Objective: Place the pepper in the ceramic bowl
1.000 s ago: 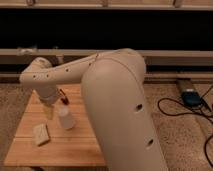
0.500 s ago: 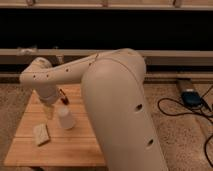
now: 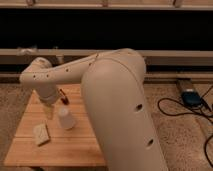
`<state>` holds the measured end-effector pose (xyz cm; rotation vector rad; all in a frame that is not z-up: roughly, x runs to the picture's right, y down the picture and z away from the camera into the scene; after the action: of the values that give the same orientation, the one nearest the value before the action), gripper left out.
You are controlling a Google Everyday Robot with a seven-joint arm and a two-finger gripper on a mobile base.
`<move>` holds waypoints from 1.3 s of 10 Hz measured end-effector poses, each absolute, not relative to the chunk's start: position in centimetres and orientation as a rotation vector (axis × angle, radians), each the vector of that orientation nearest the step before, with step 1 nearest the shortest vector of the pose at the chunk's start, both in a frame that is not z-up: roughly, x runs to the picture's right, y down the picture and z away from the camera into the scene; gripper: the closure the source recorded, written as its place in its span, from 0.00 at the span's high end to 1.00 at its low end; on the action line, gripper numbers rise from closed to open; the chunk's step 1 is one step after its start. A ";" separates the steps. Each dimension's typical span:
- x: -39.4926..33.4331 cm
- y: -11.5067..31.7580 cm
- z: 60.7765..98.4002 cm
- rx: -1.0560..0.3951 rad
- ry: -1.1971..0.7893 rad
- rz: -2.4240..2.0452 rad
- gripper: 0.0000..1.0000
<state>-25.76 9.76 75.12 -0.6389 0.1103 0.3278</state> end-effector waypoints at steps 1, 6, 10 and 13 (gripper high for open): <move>-25.8 9.8 75.1 -0.639 0.110 0.328 0.80; -25.8 9.8 75.1 -0.639 0.110 0.328 0.80; -25.8 9.7 75.1 -0.639 0.111 0.328 0.80; -26.4 8.9 77.2 -0.624 0.127 0.343 0.80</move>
<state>-26.42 8.88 77.20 -0.6237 0.1265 0.3428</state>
